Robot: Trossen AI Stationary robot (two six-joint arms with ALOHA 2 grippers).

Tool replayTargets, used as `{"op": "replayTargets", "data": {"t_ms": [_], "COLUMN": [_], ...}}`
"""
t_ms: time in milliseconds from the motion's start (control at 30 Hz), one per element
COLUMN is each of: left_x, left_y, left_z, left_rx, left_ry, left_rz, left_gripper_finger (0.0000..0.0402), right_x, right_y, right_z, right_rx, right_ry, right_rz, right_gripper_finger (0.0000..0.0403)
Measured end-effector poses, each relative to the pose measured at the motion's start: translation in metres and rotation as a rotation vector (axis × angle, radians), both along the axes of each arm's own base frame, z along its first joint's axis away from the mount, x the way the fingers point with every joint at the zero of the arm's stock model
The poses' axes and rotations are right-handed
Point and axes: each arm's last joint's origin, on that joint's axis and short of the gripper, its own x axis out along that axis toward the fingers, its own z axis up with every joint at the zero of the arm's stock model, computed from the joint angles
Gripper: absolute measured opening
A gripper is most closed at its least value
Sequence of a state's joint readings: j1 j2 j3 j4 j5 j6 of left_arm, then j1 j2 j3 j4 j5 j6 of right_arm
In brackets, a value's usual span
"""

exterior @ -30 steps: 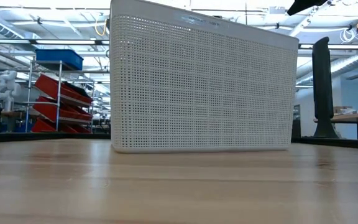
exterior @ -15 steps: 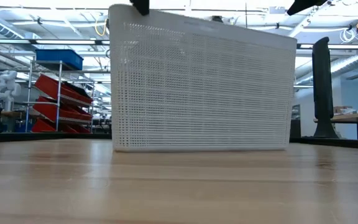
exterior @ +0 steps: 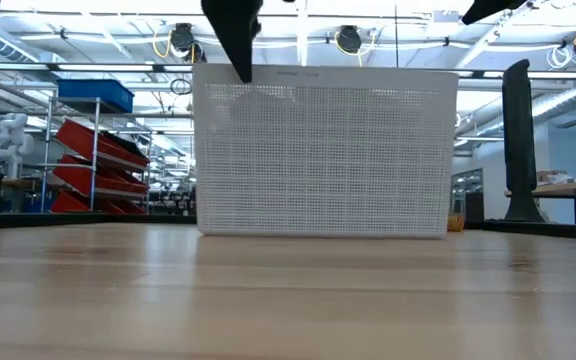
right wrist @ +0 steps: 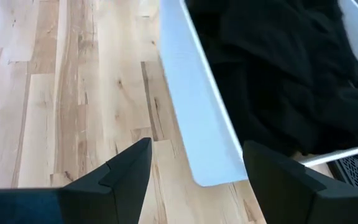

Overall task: Sort clothes
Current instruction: Adjust the white bin, then return to Home Position

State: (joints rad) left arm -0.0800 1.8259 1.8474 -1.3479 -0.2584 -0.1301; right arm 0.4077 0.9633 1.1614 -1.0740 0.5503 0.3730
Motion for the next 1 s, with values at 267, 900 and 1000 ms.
{"op": "replayTargets", "data": {"t_ms": [267, 900, 1000], "left_x": [0.0, -0.043, -0.061], "left_y": [0.018, -0.019, -0.014], "left_z": [0.001, 0.059, 0.044], "left_rx": [-0.07, -0.045, -0.052], "left_ry": [0.001, -0.725, -0.841], "left_rz": [0.0, -0.276, -0.252], "left_gripper_finger": [0.0194, 0.0194, 0.0194], "right_x": [0.0, -0.03, -0.044], "right_y": [0.0, 0.0, -0.008], "right_z": [0.0, 0.009, 0.009], "right_rx": [0.001, 0.007, 0.048], "right_ry": [0.0, -0.337, -0.455], "right_rz": [-0.001, 0.201, 0.195], "right_gripper_finger": [0.0242, 0.0242, 0.0242]}}
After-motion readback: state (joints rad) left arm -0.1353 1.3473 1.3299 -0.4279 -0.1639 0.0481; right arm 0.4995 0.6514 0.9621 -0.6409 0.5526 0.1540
